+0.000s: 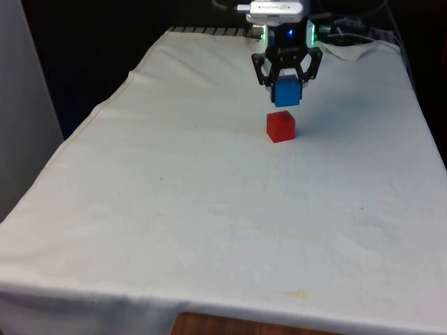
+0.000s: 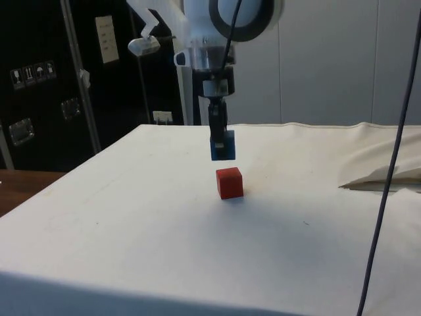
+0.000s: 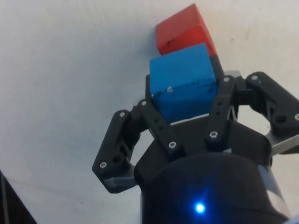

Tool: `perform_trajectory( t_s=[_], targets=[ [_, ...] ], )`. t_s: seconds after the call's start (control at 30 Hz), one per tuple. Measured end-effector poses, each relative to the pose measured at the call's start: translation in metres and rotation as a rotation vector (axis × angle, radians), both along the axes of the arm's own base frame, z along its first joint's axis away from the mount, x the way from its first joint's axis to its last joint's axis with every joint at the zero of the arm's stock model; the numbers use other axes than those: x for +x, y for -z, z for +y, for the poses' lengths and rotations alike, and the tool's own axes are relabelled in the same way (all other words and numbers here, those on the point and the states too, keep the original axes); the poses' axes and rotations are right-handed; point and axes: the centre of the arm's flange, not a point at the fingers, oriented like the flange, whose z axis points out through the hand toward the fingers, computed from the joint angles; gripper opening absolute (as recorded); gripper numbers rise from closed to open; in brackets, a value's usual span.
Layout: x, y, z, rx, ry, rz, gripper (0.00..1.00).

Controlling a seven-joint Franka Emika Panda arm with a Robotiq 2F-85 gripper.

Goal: Stack the two cubes.

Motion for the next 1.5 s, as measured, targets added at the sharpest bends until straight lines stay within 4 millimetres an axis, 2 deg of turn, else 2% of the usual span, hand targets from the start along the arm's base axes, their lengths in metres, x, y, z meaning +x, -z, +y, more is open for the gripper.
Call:
perform_trajectory(
  t_s=[0.2,0.47,0.83,1.1,1.17,1.27,1.3,1.33,1.43,1.47,1.5],
  targets=[
    [0.000,0.011,0.011,0.000,0.006,0.011,0.02],
    [-0.001,0.022,0.016,-0.001,0.011,0.020,0.02],
    [0.000,0.041,0.001,-0.009,0.024,0.012,0.02],
    [0.001,0.041,-0.003,-0.010,0.029,0.010,0.02],
    [0.000,0.042,-0.004,-0.010,0.030,0.012,0.18],
    [0.000,0.042,-0.006,-0.011,0.031,0.013,0.46],
    [-0.001,0.043,-0.006,-0.011,0.031,0.014,0.46],
    [-0.001,0.043,-0.007,-0.011,0.031,0.014,0.66],
    [-0.001,0.043,-0.007,-0.011,0.030,0.014,0.95],
    [-0.001,0.043,-0.007,-0.011,0.030,0.014,1.00],
    [-0.001,0.043,-0.007,-0.011,0.031,0.014,1.00]
  ],
)
